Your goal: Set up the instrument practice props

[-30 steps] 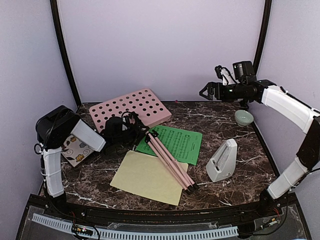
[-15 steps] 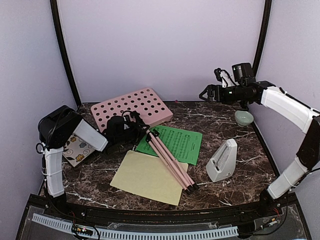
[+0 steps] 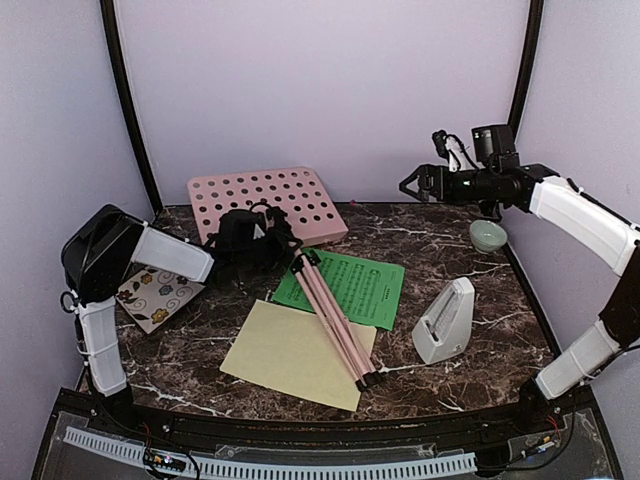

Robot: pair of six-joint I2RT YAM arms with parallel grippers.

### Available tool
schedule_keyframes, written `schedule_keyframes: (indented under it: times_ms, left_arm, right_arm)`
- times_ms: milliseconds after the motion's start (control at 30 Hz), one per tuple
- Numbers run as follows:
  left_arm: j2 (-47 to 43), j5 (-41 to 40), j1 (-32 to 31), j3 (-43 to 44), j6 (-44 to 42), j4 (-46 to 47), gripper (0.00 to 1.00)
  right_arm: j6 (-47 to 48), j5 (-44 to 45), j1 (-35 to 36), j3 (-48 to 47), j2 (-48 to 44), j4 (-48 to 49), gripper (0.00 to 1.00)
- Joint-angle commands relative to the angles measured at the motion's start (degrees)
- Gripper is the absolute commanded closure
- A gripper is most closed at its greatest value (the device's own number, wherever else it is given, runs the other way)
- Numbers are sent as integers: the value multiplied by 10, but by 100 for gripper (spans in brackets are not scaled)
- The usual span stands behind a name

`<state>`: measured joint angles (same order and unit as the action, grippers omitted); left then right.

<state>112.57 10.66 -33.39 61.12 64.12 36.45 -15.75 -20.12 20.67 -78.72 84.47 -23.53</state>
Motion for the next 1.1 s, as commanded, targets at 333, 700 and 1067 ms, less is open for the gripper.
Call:
schedule_keyframes:
  times_ms: [333,700,1067]
  left_arm:
    - [-162,116,-2,167,-177,63,100]
    - [-198,269,-12,304,-222,-30,100]
    - [-231,379,-13,337,-248,-81,100]
  right_arm:
    - [-34,-78,-4,-13,-36,97,0]
    - [-93,-188,-82,-118,-43,117,0]
    - [-209,-262,-83,-161,-36,156,9]
